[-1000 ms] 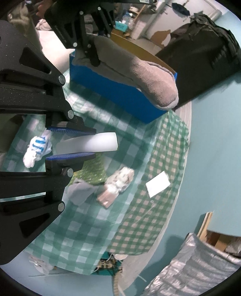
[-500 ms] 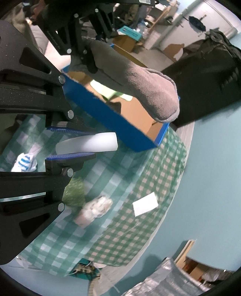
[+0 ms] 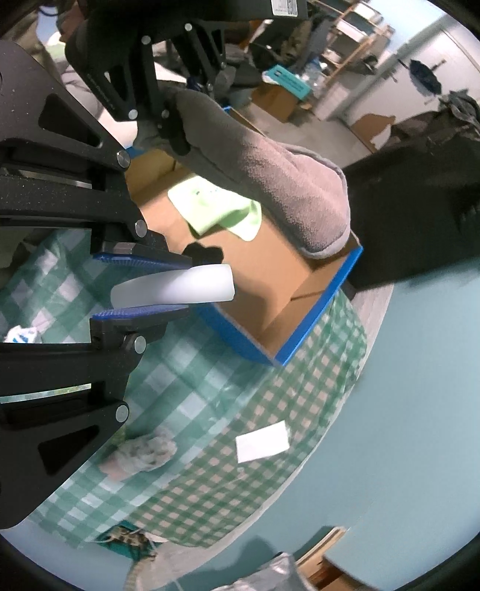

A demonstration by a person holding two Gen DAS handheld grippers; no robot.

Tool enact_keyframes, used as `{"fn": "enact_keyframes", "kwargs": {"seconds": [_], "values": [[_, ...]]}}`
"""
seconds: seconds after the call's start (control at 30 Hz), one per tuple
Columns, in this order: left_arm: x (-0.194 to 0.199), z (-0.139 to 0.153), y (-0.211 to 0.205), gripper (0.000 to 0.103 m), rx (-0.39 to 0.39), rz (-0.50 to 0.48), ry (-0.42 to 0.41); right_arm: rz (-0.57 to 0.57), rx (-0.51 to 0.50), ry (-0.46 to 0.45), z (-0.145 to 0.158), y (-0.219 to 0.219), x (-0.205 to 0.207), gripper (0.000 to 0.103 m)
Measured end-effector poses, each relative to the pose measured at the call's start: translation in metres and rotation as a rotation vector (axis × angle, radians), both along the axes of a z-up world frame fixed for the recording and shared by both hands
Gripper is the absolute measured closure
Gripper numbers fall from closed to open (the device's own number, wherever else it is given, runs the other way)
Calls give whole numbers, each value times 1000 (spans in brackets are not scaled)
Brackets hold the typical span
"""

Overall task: Organize soft objects
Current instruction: 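Lower both tools into the box and open them to drop towel and foam tube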

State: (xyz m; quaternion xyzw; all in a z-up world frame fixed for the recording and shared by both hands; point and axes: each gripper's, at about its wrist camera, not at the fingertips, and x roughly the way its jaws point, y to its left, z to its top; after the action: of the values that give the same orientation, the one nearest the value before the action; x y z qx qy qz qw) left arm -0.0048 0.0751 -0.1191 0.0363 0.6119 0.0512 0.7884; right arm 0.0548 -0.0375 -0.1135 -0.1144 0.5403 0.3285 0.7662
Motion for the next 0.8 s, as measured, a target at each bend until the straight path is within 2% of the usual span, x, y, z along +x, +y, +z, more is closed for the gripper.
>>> {"fn": "enact_keyframes", "kwargs": {"seconds": [0.33, 0.67, 0.8], "values": [[2, -20, 33, 77, 7, 70, 40, 88, -13, 49, -17, 50, 6, 86], [6, -46, 60, 77, 15, 105, 92, 117, -35, 98, -39, 85, 12, 86], [10, -54, 66, 71, 11, 110, 111, 114, -29, 114, -46, 94, 14, 86]]}}
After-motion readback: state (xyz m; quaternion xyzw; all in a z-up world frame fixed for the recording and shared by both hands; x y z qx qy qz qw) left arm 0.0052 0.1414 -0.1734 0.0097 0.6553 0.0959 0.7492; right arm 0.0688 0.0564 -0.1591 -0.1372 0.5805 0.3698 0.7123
